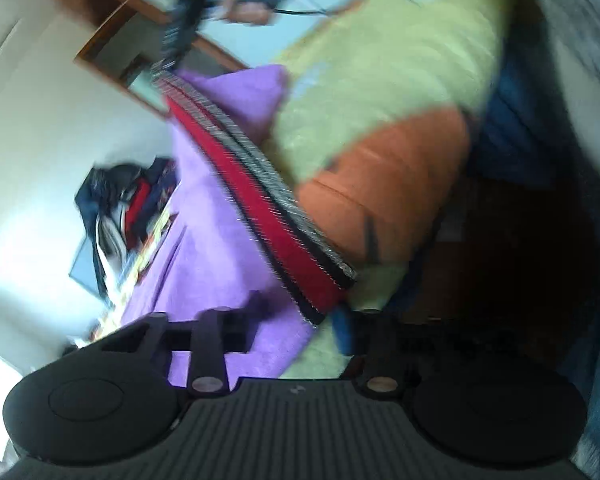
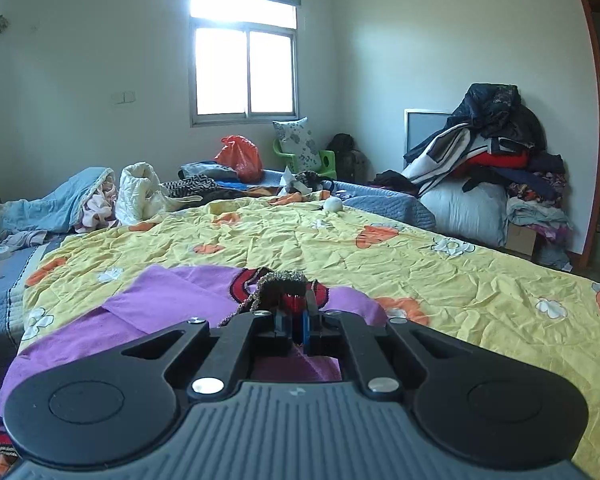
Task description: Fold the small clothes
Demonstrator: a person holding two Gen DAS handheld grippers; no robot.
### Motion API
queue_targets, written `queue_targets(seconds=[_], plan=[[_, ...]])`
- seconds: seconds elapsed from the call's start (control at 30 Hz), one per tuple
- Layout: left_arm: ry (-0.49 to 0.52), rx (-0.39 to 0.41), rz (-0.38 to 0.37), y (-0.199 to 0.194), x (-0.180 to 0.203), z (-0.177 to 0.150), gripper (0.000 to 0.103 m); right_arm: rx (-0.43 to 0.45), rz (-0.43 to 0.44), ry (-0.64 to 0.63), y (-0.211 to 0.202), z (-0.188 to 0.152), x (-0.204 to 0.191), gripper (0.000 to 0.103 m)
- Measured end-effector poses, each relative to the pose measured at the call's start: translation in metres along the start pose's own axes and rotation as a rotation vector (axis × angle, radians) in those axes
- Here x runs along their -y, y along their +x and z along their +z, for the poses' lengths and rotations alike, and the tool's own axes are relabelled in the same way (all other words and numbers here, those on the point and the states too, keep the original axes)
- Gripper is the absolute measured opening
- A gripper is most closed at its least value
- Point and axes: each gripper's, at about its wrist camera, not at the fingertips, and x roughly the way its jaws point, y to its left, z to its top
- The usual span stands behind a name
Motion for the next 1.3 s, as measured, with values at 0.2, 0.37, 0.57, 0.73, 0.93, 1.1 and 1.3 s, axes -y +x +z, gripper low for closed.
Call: queue_targets(seconds=[0.2, 0.37, 0.57, 0.73, 0.93, 1.1, 1.3], plan=[[-0.238, 0.005, -0.032, -0.019, -0.039, 0.004, 0.010, 0.041, 0.034, 0.007, -0.037, -0.006, -0.010, 0.004], [-0.479, 0.042, 0.000, -0.056, -0.075, 0.000, 0.009, 0.109, 0.091, -0.007, -0.100, -0.018, -0.036, 0.004], [-0.721, 0.097, 0.038, -0.100, -0.108, -0.007, 0.009, 0.107, 0.104, -0.001, -0.170, -0.040, -0.064, 0.004], [-0.931, 0.100, 0.062, -0.082, -0.151, -0.025, 0.009, 0.036, 0.090, 0.025, -0.143, -0.047, -0.042, 0.005], [-1.122, 0.055, 0.040, 0.000, -0.237, -0.050, 0.009, -0.080, 0.094, 0.008, -0.021, -0.029, 0.021, 0.005], [-1.171, -0.041, 0.018, 0.088, -0.304, -0.074, 0.008, -0.187, 0.080, 0.034, 0.076, -0.034, 0.077, 0.004], [-1.219, -0.143, -0.013, 0.156, -0.335, -0.099, 0.007, -0.269, 0.117, 0.018, 0.134, -0.043, 0.100, 0.005]])
